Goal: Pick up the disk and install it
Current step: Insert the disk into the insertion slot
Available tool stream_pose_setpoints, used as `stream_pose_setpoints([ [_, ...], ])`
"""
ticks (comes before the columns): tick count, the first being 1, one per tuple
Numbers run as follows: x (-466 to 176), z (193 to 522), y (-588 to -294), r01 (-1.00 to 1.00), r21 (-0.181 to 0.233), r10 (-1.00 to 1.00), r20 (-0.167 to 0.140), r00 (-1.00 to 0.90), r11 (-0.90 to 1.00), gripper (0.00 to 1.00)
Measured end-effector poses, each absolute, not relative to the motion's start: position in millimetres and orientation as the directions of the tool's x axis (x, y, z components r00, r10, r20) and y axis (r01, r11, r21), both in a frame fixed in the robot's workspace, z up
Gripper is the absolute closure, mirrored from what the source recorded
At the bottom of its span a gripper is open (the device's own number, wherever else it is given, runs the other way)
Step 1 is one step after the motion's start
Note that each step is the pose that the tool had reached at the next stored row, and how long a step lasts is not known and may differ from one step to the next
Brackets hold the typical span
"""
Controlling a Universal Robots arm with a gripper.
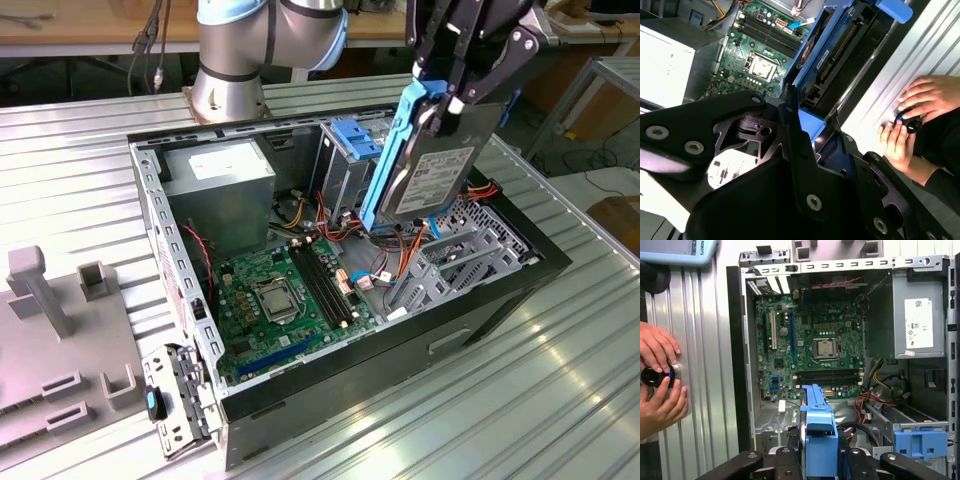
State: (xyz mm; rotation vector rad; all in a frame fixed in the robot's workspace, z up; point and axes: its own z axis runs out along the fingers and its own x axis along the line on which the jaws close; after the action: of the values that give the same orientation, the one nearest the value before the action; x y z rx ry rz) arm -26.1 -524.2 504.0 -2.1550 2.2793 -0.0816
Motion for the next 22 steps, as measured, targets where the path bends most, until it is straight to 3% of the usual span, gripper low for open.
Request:
stream_pose_setpoints([
  [22, 43.9, 496.8, -540.1, -0.999, -0.037, -0.999, 0.033, -0.015, 0.014, 0.63],
])
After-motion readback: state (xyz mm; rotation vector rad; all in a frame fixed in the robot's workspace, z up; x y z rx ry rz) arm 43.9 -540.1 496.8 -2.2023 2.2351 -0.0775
